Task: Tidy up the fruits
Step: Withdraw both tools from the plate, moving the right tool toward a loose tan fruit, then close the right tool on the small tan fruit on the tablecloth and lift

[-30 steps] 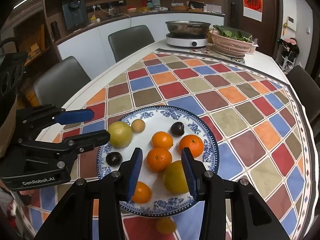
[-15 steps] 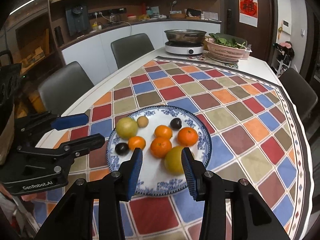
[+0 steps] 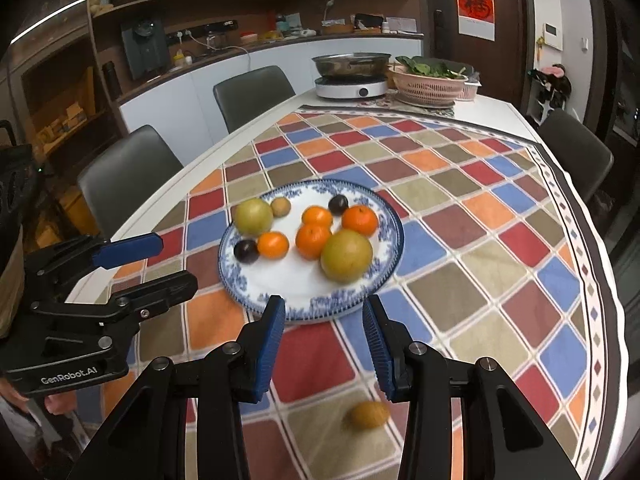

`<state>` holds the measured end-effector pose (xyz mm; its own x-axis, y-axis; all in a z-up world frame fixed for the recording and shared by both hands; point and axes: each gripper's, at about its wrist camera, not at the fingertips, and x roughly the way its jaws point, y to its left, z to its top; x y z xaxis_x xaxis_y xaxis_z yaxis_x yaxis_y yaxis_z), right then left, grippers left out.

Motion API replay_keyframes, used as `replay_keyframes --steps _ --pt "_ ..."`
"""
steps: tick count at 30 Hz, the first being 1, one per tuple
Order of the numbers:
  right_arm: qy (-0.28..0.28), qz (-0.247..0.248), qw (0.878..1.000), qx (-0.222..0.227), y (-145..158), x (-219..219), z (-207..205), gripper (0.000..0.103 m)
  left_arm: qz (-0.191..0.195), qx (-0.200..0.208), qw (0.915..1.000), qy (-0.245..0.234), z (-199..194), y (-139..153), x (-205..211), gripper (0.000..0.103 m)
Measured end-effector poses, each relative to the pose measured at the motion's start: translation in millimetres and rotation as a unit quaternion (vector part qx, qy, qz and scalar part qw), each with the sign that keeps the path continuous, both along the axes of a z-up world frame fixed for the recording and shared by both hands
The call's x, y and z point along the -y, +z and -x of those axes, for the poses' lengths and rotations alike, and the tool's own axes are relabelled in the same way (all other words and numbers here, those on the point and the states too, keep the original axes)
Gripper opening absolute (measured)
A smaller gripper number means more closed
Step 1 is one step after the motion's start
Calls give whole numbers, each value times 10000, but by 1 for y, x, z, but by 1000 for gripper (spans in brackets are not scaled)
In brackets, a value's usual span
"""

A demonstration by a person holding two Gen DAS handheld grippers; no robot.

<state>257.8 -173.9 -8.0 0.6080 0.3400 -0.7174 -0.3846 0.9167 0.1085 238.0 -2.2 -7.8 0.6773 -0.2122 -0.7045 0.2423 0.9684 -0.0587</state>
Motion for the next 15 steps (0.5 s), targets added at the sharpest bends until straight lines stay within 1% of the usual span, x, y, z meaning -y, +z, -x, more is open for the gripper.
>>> replay_keyframes --steps 12,15 --pt "-173 75 9989 -426 -30 21 22 41 -59 -358 9992 -144 13 -26 18 59" --pt "-217 171 9982 -524 -39 24 24 41 -83 -461 9988 -158 14 -33 21 59"
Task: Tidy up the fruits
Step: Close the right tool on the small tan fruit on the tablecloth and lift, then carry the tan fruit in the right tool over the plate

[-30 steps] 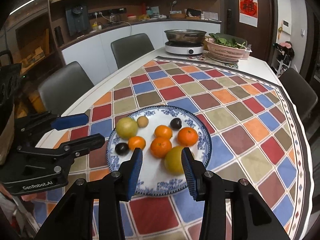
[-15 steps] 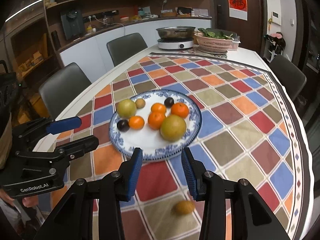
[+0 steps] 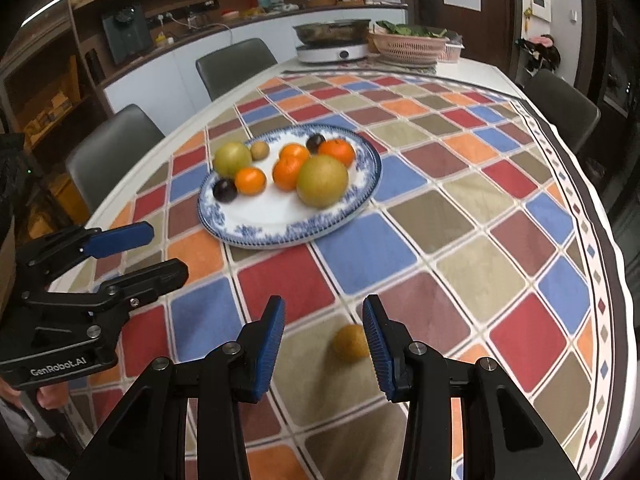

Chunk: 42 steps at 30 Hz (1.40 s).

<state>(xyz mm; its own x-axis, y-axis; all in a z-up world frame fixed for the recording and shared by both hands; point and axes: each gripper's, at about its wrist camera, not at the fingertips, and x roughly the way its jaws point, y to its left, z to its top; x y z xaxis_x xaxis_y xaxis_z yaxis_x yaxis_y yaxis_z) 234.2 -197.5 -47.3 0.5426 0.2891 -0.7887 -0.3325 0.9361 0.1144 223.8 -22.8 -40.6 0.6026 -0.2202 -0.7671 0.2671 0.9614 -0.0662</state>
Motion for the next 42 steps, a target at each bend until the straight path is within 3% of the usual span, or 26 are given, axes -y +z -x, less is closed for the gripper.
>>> replay_keyframes --steps 11,18,24,42 --pt "-36 214 9993 -318 -27 4 0 41 -122 -225 9997 -33 -2 -18 5 60" --pt "-30 378 9989 -290 -33 1 -3 41 -128 -282 9995 25 -4 -23 2 60" --pt "-48 505 9984 -263 -36 0 -5 30 -126 -263 9996 44 -3 -23 0 60" --pt "165 150 9996 193 2 -23 5 30 -96 36 9994 333 -3 -6 -22 60"
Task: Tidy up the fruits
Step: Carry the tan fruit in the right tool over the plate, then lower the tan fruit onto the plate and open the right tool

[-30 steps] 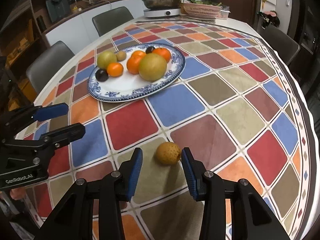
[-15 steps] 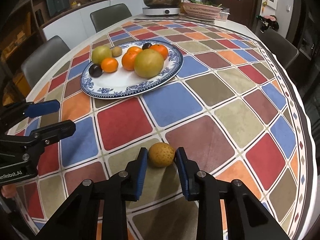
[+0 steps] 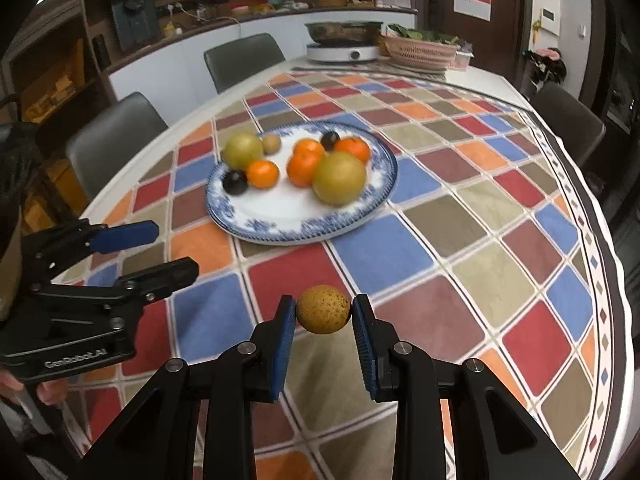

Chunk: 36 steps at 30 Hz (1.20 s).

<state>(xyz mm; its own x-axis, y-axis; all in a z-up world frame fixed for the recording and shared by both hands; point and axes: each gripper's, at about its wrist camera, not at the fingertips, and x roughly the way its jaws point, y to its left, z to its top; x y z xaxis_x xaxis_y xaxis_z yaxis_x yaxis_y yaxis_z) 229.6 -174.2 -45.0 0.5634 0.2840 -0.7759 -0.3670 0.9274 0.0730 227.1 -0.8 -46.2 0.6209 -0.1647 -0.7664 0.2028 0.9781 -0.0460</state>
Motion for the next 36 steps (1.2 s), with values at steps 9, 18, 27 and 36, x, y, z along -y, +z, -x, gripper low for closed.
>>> replay_keyframes --steps 9,18,27,36 --pt "205 -22 9996 208 13 -22 -8 30 -59 133 9993 331 -4 6 -24 62" --pt "395 -22 9988 275 12 -48 -31 30 -154 109 9979 615 -11 1 -49 62" --pt "432 -97 9989 138 -5 -70 -66 30 -220 86 9972 707 -18 -2 -61 62" --pt "428 55 9991 33 -21 -84 -85 30 -215 18 9970 740 -24 -6 -66 62"
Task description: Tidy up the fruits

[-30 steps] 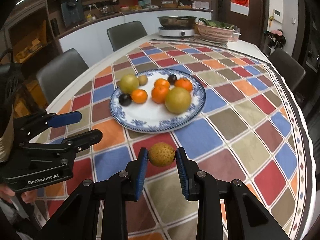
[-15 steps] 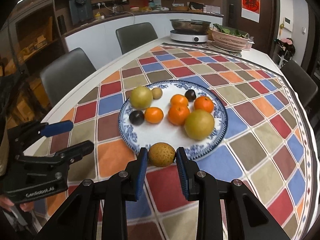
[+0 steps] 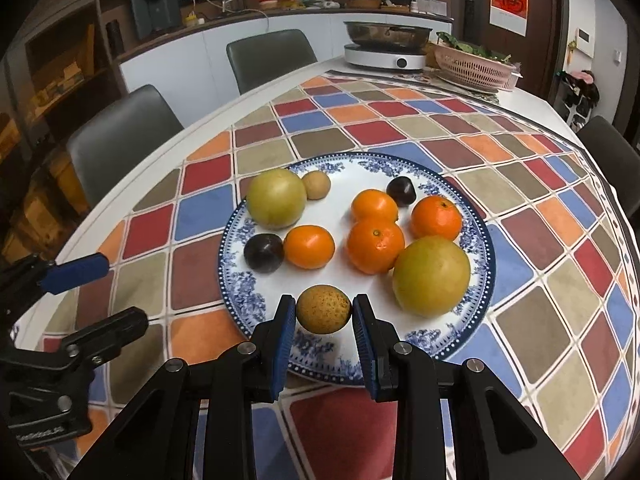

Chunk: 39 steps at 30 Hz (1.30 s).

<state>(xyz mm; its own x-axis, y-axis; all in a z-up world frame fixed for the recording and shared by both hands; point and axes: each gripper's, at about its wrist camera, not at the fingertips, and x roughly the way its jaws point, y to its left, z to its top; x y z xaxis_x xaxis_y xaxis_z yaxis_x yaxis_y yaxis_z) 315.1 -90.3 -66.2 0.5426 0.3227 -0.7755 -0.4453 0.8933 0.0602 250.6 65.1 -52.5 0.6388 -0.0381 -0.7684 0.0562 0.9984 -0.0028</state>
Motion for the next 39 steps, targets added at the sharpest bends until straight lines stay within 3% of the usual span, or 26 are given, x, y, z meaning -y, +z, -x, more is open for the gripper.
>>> replay_keyframes --steps 16,18,20,22,39 --pt "-48 156 9998 -109 -13 -5 -12 31 -21 19 10000 5 -1 2 -1 64" --pt "-63 157 9998 -135 -13 -5 -12 33 -20 27 10000 11 -1 3 -2 64" --pt "-92 109 9998 -148 -11 -3 -12 45 -21 46 10000 9 -1 4 -2 64" --pt "-125 90 9998 -98 -9 -2 -10 45 -21 74 10000 4 -1 6 -2 64" --pt "-233 -191 9986 445 49 20 47 45 61 511 9986 -135 24 40 11 65"
